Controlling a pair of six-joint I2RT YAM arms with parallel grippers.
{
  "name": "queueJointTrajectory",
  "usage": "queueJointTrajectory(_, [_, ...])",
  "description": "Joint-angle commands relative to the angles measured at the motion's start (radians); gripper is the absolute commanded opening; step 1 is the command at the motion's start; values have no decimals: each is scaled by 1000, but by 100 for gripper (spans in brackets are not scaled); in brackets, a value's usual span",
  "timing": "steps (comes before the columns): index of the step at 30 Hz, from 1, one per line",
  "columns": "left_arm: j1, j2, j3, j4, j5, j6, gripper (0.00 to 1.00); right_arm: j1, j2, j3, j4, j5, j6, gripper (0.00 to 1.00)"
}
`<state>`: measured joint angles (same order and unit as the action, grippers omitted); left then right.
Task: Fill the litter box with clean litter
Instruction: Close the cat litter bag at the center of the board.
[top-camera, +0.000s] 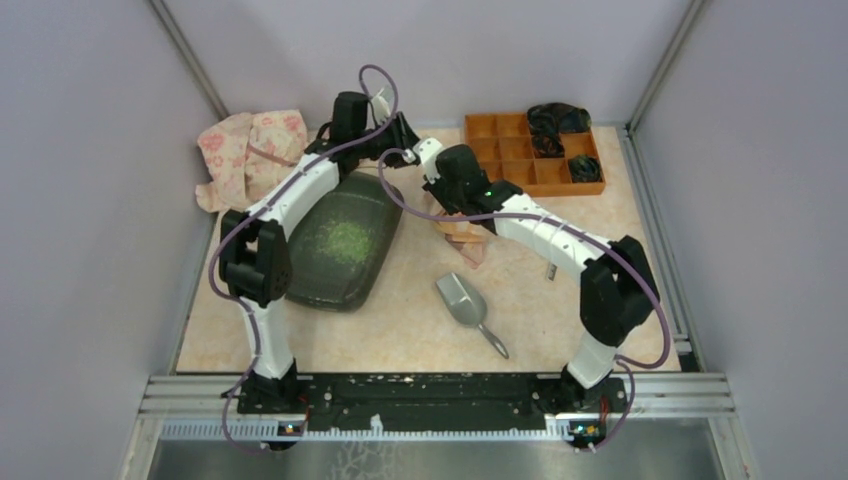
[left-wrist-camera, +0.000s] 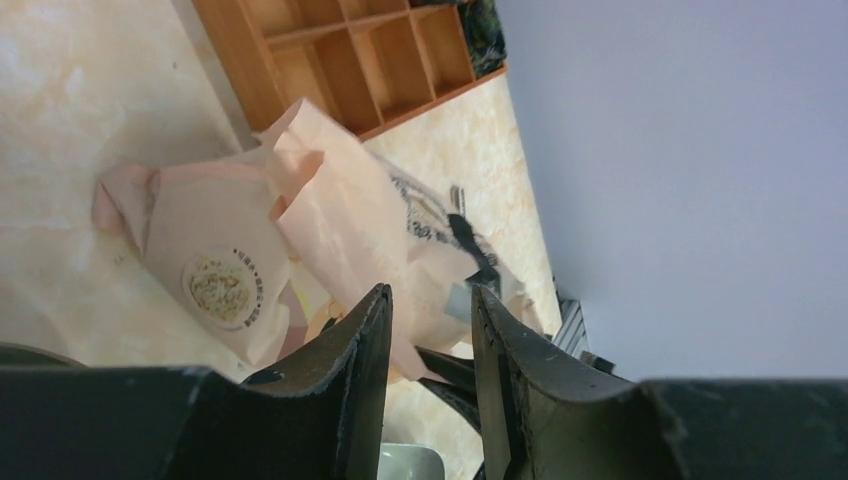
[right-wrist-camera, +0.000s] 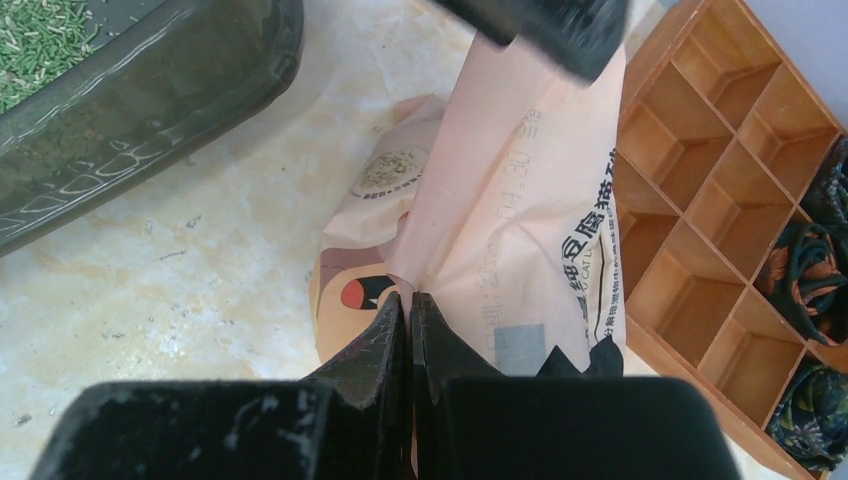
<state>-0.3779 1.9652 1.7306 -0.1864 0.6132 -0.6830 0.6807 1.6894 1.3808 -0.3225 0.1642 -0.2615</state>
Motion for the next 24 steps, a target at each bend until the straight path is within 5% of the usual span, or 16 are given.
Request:
queueJointTrajectory(1, [-17,32,-31,-22,9,17,41,6,23,14,-23,21,6,3])
queueJointTrajectory(11, [-28,152,31,-47,-18,26,40,-1,-36,165,-165,-78,82,40])
queueJointTrajectory(13, [-30,184,83,-70,-21,30,40,-16,-35,251,-225,-102,114,56])
queueJointTrajectory(24, [-44,251,219,-110,-24,22,40,-284,123,667,-604,-215,249,66])
